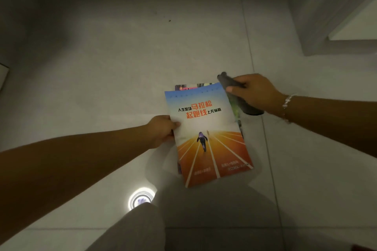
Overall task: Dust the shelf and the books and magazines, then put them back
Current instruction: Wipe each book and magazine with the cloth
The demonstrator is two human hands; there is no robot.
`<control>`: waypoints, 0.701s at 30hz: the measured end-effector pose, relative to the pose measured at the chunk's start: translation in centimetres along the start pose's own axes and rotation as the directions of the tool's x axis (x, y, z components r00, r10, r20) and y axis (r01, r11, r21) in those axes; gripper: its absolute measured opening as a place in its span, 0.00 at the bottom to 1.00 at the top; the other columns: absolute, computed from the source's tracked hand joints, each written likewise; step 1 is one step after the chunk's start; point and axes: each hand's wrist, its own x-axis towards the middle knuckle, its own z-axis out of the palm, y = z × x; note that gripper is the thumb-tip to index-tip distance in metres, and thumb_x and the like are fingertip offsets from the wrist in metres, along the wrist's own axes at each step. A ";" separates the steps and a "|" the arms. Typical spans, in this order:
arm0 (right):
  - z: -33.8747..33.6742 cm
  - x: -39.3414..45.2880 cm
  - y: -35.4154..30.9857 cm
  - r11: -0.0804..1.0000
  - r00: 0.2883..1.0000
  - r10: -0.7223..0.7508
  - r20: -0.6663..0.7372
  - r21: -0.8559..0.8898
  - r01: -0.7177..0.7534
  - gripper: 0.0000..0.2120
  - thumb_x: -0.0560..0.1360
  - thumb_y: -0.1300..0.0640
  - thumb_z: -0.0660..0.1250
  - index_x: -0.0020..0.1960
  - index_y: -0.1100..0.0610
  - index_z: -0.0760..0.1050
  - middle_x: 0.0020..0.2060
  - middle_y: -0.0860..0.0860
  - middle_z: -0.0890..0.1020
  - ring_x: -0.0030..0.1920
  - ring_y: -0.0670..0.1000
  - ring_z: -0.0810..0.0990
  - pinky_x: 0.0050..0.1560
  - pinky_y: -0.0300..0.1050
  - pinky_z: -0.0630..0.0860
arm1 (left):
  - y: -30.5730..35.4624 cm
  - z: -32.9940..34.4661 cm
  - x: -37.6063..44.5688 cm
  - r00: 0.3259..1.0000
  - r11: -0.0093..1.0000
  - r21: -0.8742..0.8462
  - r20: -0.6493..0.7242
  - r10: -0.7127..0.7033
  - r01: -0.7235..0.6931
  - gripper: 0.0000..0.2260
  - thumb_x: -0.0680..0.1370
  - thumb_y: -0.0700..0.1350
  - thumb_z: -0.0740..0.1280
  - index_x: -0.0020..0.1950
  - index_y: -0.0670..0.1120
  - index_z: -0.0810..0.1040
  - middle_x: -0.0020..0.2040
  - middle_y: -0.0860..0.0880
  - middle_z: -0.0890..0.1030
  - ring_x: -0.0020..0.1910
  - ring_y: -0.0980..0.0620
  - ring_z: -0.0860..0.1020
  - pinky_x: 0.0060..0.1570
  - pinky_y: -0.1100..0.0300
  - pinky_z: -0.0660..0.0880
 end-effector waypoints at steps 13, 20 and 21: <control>9.4 -1.9 3.9 0.816 0.858 -0.297 0.419 -0.354 0.456 0.30 0.76 0.36 0.41 0.76 0.45 0.49 0.75 0.45 0.46 0.75 0.46 0.40 0.73 0.47 0.42 | -0.4 -0.4 1.7 1.000 0.996 0.088 0.002 0.028 -0.028 0.13 0.78 0.35 0.64 0.63 0.38 0.75 0.58 0.38 0.80 0.55 0.39 0.79 0.57 0.45 0.76; 7.7 2.9 5.2 0.818 0.960 -0.160 0.231 -0.513 0.260 0.37 0.73 0.35 0.36 0.77 0.51 0.47 0.77 0.54 0.48 0.77 0.57 0.44 0.74 0.56 0.42 | -0.4 -0.7 2.1 0.999 0.996 0.081 0.028 0.026 -0.028 0.14 0.77 0.35 0.65 0.64 0.39 0.75 0.58 0.40 0.80 0.53 0.41 0.80 0.51 0.49 0.79; 8.2 2.9 4.4 0.818 0.963 -0.132 0.236 -0.522 0.240 0.35 0.73 0.37 0.37 0.77 0.50 0.44 0.77 0.53 0.45 0.76 0.57 0.41 0.73 0.55 0.40 | -0.4 -0.7 2.1 0.999 0.997 0.067 0.039 0.021 -0.024 0.14 0.77 0.34 0.65 0.64 0.38 0.75 0.58 0.40 0.80 0.53 0.41 0.81 0.50 0.50 0.79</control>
